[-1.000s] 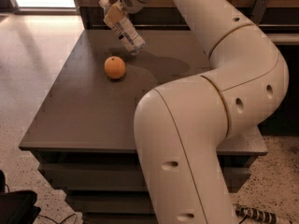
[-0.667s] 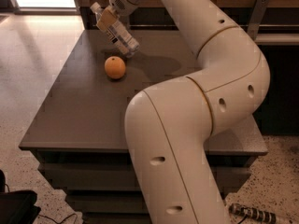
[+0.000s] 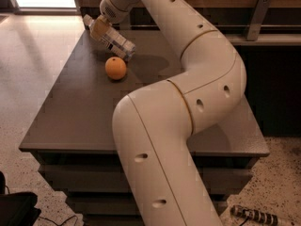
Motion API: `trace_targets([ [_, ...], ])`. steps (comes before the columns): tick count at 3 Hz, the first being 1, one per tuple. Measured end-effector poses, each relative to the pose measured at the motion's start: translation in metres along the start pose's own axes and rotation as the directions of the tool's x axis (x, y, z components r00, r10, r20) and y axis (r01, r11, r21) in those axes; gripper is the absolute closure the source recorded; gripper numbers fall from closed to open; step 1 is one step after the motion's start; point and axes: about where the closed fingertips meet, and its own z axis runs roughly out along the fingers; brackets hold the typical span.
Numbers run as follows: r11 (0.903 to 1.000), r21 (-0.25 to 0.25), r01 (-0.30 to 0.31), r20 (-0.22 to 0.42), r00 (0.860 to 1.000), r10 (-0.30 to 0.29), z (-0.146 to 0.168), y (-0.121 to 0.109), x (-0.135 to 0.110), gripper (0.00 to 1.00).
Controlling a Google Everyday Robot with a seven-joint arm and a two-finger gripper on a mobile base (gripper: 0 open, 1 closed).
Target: Knock blue plastic bottle over
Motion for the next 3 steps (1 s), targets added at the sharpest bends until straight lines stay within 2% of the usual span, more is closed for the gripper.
trace_targets([
  [2,0.9992,-0.002,-0.040,-0.027,0.999,0.040,0.036,-0.012,0.030,1.00],
  [3,0.9987,-0.022,-0.046,-0.016,0.999,0.045,0.053,-0.012,0.036,1.00],
])
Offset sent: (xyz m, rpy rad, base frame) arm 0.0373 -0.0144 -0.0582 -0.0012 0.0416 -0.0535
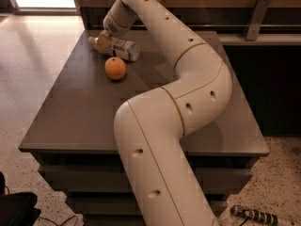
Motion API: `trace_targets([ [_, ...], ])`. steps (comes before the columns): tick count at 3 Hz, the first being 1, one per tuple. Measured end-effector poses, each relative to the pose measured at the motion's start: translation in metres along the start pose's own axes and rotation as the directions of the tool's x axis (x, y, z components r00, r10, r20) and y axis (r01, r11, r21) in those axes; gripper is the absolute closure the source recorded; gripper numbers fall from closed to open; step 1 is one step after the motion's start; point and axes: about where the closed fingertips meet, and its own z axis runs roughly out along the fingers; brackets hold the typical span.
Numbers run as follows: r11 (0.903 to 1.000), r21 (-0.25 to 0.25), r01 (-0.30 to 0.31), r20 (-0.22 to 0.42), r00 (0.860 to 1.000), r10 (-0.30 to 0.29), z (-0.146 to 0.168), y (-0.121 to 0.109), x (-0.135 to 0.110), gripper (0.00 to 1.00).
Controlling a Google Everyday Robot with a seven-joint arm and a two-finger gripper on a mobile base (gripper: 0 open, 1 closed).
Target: Knock blue plastic bottle over
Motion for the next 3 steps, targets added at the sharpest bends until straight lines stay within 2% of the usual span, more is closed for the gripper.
trace_targets([
  [1,0.9998,-0.019,0.001,0.016,1.000,-0.001,0.0108,0.0019,0.0001,1.00],
  [2,0.9998,-0.019,0.001,0.016,1.000,-0.001,0.0090,0.0016,-0.0016,0.84],
  [3,0.9998,-0.019,0.002,0.016,1.000,-0.001,0.0090,0.0018,-0.0016,0.59],
])
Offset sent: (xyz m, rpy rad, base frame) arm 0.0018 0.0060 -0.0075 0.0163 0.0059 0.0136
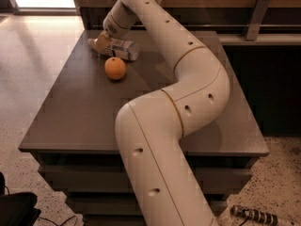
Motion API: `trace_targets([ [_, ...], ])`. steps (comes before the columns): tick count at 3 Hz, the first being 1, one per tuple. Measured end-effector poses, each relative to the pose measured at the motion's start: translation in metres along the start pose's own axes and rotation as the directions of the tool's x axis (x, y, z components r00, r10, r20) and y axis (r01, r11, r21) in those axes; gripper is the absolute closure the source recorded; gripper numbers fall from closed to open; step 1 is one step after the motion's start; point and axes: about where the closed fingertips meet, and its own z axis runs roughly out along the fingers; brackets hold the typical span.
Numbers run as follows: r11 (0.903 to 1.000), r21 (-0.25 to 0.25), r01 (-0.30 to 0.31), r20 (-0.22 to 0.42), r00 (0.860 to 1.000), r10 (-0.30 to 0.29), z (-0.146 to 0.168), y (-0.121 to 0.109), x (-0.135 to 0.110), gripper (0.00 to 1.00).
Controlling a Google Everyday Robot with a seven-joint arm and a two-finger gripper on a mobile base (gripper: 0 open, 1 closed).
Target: Knock blue plastic bottle over
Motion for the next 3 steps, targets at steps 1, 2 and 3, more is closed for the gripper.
trace_targets([
  [1,1.0000,-0.003,0.000,-0.002,1.000,0.000,0.0016,0.0006,0.0000,0.36],
  [2,1.0000,-0.003,0.000,-0.002,1.000,0.000,0.0011,0.0007,-0.0006,0.13],
  [3,1.0000,-0.007,-0.001,-0.004,1.000,0.001,0.0050,0.0021,0.0004,0.00],
])
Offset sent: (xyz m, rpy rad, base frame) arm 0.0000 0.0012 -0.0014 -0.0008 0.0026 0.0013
